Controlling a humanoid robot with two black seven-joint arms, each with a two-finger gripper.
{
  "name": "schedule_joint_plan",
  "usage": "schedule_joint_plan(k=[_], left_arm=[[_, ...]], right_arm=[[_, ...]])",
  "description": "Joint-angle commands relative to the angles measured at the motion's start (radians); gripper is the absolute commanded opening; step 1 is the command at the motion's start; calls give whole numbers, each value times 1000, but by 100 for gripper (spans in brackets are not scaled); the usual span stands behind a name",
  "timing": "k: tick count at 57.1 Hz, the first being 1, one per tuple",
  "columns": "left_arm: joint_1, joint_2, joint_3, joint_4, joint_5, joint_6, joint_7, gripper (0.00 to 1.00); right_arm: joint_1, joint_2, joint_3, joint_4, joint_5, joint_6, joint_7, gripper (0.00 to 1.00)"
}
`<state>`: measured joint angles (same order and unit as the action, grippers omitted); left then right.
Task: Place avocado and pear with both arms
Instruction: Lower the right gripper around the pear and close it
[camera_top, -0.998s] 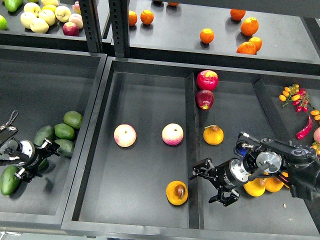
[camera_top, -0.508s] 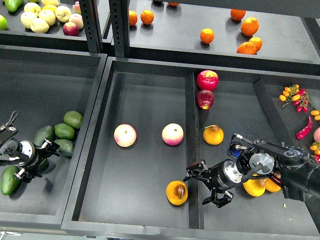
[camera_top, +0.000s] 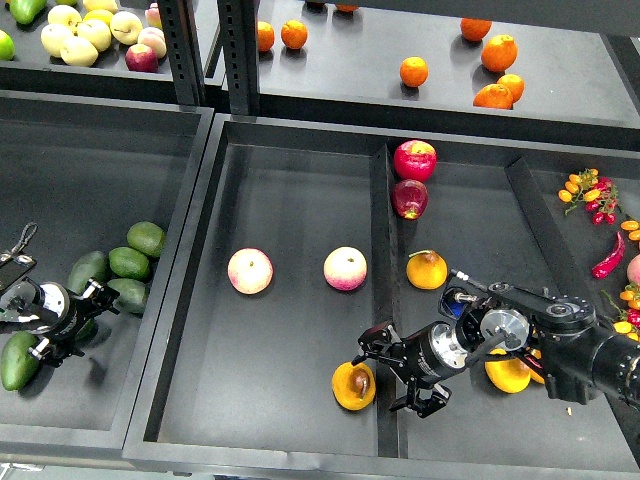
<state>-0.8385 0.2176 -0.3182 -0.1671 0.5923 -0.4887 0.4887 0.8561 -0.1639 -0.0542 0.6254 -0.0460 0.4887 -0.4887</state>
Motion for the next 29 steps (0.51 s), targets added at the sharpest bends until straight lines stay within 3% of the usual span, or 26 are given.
schedule_joint_plan(k=[1, 29], left_arm=[[1, 0, -1, 0, 0, 0, 0, 91], [10, -1, -1, 1, 1, 0, 0, 92]], right_arm=[[-5, 15, 1, -19, 0, 0, 0, 99], [-42, 43, 39, -66, -2, 0, 0, 92]])
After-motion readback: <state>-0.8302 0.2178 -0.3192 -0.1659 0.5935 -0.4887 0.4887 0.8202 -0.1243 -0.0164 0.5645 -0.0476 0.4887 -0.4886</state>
